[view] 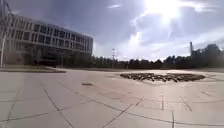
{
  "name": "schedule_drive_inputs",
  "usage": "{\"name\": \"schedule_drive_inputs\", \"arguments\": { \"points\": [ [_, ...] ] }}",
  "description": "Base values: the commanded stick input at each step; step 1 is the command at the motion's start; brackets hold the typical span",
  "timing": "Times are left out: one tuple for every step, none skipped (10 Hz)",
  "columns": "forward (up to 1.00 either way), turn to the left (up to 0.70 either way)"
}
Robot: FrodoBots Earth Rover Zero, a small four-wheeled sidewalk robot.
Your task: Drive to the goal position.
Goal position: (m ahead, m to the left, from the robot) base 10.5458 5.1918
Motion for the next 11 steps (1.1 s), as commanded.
{"name": "schedule_drive_inputs", "arguments": {
  "points": [
    [0.50,0.00],
    [0.50,0.00],
    [0.50,0.00],
    [0.50,0.15],
    [0.50,0.50],
    [0.50,0.50],
    [0.50,0.50],
    [0.50,0.50],
    [0.50,0.41],
    [0.50,0.00],
    [0.50,0.00]
  ]
}}
